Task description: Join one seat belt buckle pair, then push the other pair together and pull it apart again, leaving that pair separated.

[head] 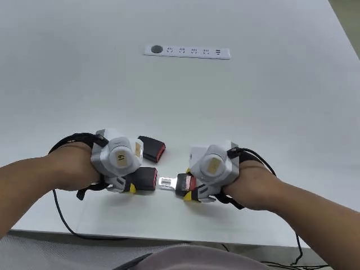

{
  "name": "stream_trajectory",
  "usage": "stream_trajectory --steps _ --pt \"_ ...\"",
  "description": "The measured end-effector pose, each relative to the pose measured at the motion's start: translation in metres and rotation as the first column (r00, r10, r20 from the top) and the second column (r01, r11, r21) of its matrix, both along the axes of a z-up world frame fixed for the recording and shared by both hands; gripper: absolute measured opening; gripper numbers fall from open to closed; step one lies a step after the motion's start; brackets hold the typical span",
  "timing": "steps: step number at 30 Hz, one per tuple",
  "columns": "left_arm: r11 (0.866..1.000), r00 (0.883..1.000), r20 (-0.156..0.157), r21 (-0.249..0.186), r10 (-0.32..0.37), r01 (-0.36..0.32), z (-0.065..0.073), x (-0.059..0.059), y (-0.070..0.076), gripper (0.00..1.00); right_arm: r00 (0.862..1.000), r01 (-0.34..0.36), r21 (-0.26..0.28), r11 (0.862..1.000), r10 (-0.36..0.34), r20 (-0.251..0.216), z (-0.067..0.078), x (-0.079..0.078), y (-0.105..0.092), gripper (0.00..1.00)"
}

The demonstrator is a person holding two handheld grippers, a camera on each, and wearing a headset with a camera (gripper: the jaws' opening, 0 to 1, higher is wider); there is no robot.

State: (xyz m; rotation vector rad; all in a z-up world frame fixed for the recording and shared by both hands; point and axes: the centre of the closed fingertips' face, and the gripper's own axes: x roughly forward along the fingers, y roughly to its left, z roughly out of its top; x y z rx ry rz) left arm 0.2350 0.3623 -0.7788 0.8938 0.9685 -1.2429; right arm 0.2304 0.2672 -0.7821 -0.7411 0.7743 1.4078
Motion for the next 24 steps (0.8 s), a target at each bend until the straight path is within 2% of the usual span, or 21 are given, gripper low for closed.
stream_trajectory --steps 7,9,15,16,19,24 --pt "1.0 1.0 -0.018 0.017 -0.009 0.009 -0.002 0.002 0.001 0.34 1.0 -0.013 -0.011 1.0 0.013 0.003 -0.001 0.002 0.007 0.32" --pt "1.0 1.0 -0.018 0.017 -0.011 0.011 -0.002 0.001 0.0 0.34 1.0 -0.025 -0.014 1.0 0.026 0.016 -0.001 0.002 0.007 0.32" --pt "0.999 1.0 -0.017 0.029 -0.012 0.012 -0.001 0.0 -0.001 0.34 1.0 -0.018 -0.019 1.0 0.018 0.006 -0.002 0.003 0.007 0.32" --pt "0.999 1.0 -0.017 0.033 -0.024 0.024 -0.001 0.0 -0.002 0.34 1.0 -0.013 0.003 1.0 0.013 0.0 0.0 0.003 0.01 0.32" --pt "0.999 0.999 -0.019 0.042 -0.029 0.029 -0.002 0.001 -0.001 0.34 1.0 -0.022 0.005 1.0 0.022 0.005 -0.002 0.002 0.014 0.32" --pt "0.999 0.999 -0.022 0.031 -0.027 0.027 -0.001 0.0 -0.002 0.34 1.0 -0.019 0.035 0.999 0.019 -0.002 0.0 0.006 0.02 0.32"
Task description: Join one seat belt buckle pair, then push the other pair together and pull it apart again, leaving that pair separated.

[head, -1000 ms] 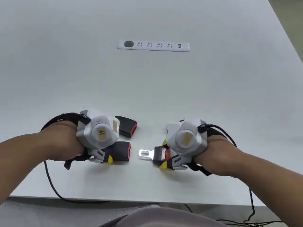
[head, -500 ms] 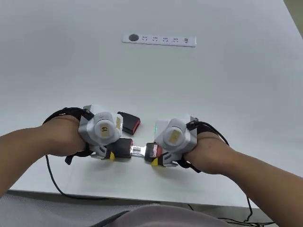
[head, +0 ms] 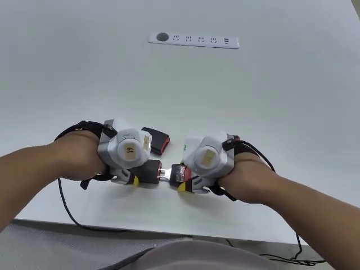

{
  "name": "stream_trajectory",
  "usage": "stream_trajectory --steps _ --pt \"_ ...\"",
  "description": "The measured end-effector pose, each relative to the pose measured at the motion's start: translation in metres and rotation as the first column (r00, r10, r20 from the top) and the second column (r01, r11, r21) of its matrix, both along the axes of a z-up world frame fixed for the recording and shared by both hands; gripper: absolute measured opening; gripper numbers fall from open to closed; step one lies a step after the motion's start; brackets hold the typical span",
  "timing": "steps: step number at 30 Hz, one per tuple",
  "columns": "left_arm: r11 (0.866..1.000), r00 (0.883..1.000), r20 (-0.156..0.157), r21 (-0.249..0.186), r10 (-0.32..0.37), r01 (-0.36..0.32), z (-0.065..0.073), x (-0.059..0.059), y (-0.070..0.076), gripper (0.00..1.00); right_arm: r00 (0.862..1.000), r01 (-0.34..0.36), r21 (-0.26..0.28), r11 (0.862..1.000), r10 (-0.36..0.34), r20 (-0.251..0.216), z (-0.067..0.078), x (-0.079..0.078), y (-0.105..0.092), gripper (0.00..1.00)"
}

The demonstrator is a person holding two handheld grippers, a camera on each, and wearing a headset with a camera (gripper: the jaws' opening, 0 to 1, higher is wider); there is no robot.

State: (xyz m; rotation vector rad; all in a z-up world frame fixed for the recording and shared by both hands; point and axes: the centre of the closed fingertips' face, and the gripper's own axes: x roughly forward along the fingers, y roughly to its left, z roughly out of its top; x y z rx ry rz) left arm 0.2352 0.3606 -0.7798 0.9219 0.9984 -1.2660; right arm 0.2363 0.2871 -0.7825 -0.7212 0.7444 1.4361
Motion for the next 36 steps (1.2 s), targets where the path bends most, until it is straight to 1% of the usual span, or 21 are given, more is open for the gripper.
stream_trajectory --steps 3,8,12,15,19,21,23,29,30,31,32,36 --pt "1.0 1.0 0.0 -0.014 -0.01 0.01 -0.001 0.001 0.001 0.33 1.0 -0.001 0.017 1.0 0.001 -0.001 0.001 -0.001 0.001 0.32" --pt "0.999 1.0 0.001 -0.031 -0.02 0.021 -0.002 0.001 0.001 0.33 1.0 -0.009 0.024 1.0 0.009 0.007 0.001 0.0 0.003 0.31" --pt "0.999 1.0 0.001 -0.028 -0.03 0.03 -0.003 0.001 0.002 0.32 1.0 -0.003 0.022 1.0 0.003 0.009 -0.001 0.002 0.007 0.31" --pt "0.999 0.999 0.004 -0.024 -0.035 0.035 -0.003 0.001 0.002 0.32 1.0 -0.003 0.022 1.0 0.003 0.01 0.0 0.0 0.009 0.3" --pt "0.999 0.999 0.004 -0.03 -0.036 0.036 -0.003 0.001 0.002 0.32 1.0 -0.002 0.019 1.0 0.002 0.011 0.002 -0.001 0.011 0.3" --pt "0.999 0.999 0.005 -0.031 -0.043 0.043 -0.004 0.002 0.002 0.32 1.0 0.003 0.027 1.0 -0.004 0.007 0.002 -0.002 0.015 0.3" --pt "0.999 0.999 0.005 -0.027 -0.044 0.045 -0.004 0.002 0.002 0.32 1.0 0.009 0.013 1.0 -0.009 0.014 0.0 -0.001 0.02 0.3" --pt "0.999 0.999 0.009 -0.022 -0.041 0.041 -0.005 0.002 0.003 0.31 1.0 0.024 0.013 1.0 -0.024 0.011 0.0 -0.001 0.02 0.3" --pt "0.999 0.999 0.012 -0.017 -0.035 0.035 -0.006 0.004 0.005 0.31 1.0 0.011 0.021 1.0 -0.011 0.02 0.002 -0.001 0.024 0.3" --pt "0.999 0.999 0.009 -0.024 -0.034 0.035 -0.007 0.004 0.005 0.31 1.0 0.018 0.012 1.0 -0.019 0.021 0.007 -0.006 0.021 0.3" --pt "0.999 1.0 0.008 -0.031 -0.026 0.026 -0.007 0.005 0.005 0.31 0.999 0.02 0.015 1.0 -0.02 0.027 0.008 -0.007 0.02 0.3" --pt "0.999 1.0 0.012 -0.031 -0.02 0.021 -0.009 0.005 0.005 0.31 1.0 0.016 0.011 1.0 -0.016 0.019 0.01 -0.009 0.018 0.3"
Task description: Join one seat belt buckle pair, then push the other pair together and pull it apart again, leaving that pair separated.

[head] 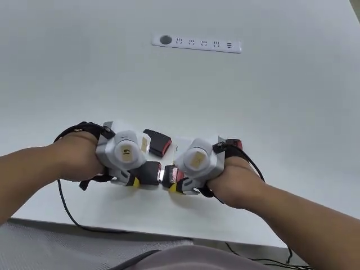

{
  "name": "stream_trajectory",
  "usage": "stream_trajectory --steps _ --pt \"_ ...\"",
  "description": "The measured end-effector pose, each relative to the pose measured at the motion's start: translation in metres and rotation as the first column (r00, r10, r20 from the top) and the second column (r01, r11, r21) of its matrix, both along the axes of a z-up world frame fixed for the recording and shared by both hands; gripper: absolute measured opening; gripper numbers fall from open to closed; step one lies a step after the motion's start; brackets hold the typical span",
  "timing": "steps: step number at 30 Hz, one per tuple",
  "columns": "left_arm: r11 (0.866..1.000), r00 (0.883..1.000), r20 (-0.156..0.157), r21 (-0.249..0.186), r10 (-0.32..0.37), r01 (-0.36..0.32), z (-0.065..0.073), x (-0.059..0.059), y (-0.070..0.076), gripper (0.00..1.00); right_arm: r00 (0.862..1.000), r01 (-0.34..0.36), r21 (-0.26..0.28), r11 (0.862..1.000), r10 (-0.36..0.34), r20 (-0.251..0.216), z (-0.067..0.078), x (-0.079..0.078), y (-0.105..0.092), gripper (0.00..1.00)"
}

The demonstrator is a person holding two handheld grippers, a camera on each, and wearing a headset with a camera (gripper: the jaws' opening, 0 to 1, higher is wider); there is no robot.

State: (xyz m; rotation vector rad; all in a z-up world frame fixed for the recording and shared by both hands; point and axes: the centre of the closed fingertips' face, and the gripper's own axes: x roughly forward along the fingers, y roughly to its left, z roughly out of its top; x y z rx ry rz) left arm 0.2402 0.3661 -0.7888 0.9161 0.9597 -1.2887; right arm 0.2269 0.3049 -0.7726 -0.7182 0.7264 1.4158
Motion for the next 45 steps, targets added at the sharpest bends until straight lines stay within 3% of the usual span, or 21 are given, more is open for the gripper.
stream_trajectory --steps 9,17,27,35,45 --pt "1.0 1.0 -0.015 -0.002 0.021 -0.021 0.0019 -0.0017 -0.0002 0.32 1.0 -0.016 -0.015 1.0 0.016 0.002 -0.0004 -0.0014 -0.0086 0.31" --pt "1.0 1.0 -0.008 -0.014 0.027 -0.027 0.0051 -0.0048 -0.0021 0.32 1.0 -0.028 -0.029 0.999 0.028 -0.002 -0.003 -0.0012 -0.011 0.31" --pt "1.0 1.0 0.003 -0.001 0.028 -0.028 0.0073 -0.0062 -0.0025 0.32 1.0 -0.01 -0.045 0.999 0.01 0.001 -0.0075 0.0007 -0.0095 0.31" --pt "0.999 1.0 -0.006 0.04 0.019 -0.018 0.0067 -0.0072 -0.0031 0.33 1.0 0.001 -0.071 0.997 -0.001 -0.001 -0.0083 0.0009 -0.0092 0.32" --pt "0.999 0.999 0.019 0.027 0.043 -0.044 0.009 -0.0066 -0.0024 0.34 0.999 0.041 -0.082 0.996 -0.041 -0.001 -0.0081 0.0051 -0.0101 0.34"
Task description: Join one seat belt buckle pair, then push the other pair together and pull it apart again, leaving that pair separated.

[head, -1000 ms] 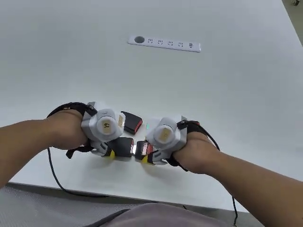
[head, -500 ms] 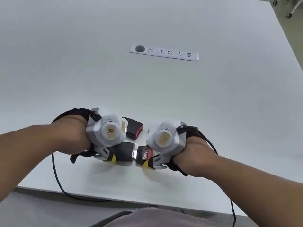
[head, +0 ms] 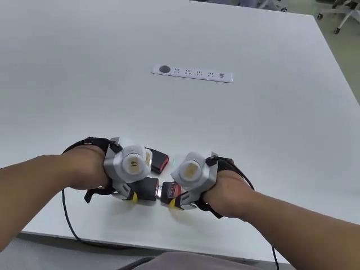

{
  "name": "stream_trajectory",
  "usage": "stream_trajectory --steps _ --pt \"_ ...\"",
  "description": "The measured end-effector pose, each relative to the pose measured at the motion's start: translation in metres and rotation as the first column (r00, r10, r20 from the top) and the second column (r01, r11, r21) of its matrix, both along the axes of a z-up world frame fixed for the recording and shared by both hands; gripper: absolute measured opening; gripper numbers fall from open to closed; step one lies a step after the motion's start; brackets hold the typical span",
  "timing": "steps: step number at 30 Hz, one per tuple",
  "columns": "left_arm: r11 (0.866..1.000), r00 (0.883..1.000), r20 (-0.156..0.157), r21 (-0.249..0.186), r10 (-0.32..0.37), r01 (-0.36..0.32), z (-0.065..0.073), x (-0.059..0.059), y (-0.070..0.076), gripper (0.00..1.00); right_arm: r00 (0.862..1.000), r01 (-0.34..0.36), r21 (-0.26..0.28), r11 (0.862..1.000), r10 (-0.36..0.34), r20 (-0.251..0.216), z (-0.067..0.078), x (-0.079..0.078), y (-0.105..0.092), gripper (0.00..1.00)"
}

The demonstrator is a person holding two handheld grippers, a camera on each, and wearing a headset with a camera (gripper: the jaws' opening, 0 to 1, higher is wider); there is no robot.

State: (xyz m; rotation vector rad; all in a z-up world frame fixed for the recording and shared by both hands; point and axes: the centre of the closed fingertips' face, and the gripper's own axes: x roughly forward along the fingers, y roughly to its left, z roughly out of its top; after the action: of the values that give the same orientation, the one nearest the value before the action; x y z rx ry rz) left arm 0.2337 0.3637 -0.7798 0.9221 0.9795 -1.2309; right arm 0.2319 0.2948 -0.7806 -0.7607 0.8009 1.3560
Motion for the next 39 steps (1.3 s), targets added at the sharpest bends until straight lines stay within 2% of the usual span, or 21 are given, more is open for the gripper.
stream_trajectory --steps 6,11,13,15,17,19,21,24,30,33,39 --pt "1.0 1.0 0.006 0.02 0.003 -0.003 -0.001 0.001 0.001 0.35 1.0 0.003 0.003 1.0 -0.003 0.029 0.002 0.004 0.001 0.38" --pt "0.999 1.0 0.018 0.04 0.012 -0.013 0.004 0.001 0.011 0.35 1.0 0.01 0.023 1.0 -0.011 0.013 0.009 0.004 -0.002 0.35" --pt "0.999 0.999 0.016 0.025 0.042 -0.043 0.013 0.0 0.012 0.36 1.0 0.016 0.037 0.999 -0.017 0.011 0.015 0.006 -0.005 0.36" --pt "0.999 0.998 0.028 0.013 0.051 -0.051 0.025 -0.001 0.011 0.37 1.0 0.015 0.041 0.999 -0.015 0.005 0.015 0.009 -0.01 0.37" --pt "0.998 0.998 0.035 -0.009 0.055 -0.055 0.026 0.002 0.009 0.39 1.0 0.009 0.049 0.999 -0.009 0.0 0.018 0.007 -0.012 0.36" --pt "0.998 0.997 0.04 -0.025 0.061 -0.06 0.034 0.004 0.007 0.41 1.0 0.013 0.064 0.998 -0.013 -0.008 0.025 0.008 -0.014 0.36" --pt "0.996 0.996 0.048 -0.042 0.075 -0.073 0.04 0.012 0.006 0.42 1.0 0.02 0.08 0.997 -0.019 -0.01 0.032 0.012 -0.018 0.34" --pt "0.993 0.993 0.053 -0.061 0.107 -0.104 0.042 0.028 0.005 0.42 0.999 0.048 0.085 0.995 -0.048 0.0 0.039 0.024 -0.03 0.34" --pt "0.983 0.987 0.045 -0.109 0.153 -0.148 0.04 0.053 -0.003 0.45 0.997 0.077 0.057 0.995 -0.079 0.027 0.033 0.041 -0.058 0.34" --pt "0.983 0.987 0.053 -0.113 0.15 -0.144 0.037 0.066 -0.004 0.45 0.994 0.098 0.033 0.995 -0.099 0.04 0.032 0.051 -0.077 0.34" --pt "0.988 0.991 0.056 -0.097 0.122 -0.116 0.035 0.079 -0.008 0.46 0.99 0.13 0.009 0.992 -0.13 0.055 0.028 0.071 -0.104 0.34"
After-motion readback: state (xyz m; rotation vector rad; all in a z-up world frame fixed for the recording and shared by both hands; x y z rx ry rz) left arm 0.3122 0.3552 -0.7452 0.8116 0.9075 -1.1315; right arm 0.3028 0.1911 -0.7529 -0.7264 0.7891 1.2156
